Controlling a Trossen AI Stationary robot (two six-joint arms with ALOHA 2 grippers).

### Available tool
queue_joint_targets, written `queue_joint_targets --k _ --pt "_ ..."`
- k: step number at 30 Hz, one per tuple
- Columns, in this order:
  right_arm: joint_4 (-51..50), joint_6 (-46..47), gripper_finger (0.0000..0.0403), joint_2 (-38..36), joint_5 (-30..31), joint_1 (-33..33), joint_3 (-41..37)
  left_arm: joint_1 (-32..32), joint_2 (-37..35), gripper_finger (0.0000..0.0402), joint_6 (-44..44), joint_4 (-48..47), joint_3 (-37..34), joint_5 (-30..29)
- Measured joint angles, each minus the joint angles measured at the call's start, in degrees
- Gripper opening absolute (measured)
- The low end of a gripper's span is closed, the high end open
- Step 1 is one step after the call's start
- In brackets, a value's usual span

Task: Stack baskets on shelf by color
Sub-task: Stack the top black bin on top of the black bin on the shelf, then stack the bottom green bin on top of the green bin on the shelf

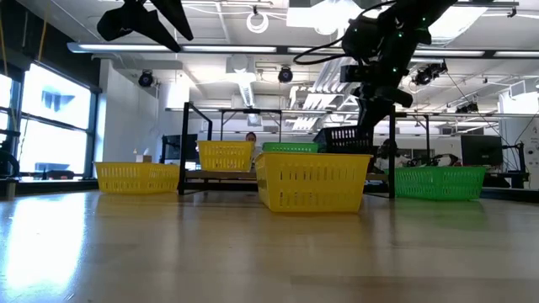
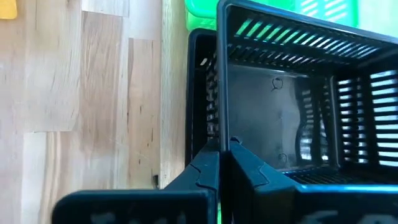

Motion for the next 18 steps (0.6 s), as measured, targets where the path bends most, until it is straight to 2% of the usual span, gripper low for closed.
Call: queue_joint_targets --k 9,18 --pt "-1.39 1.03 0.0088 0.17 0.0 0.0 1.02 0.0 0.0 0.0135 0.02 0.0 0.0 0.0" --pt "-7.0 4.22 0.0106 0.09 -0.92 0.0 6.19 0.0 0.0 0.0135 0.02 -0.02 0.0 -0.06"
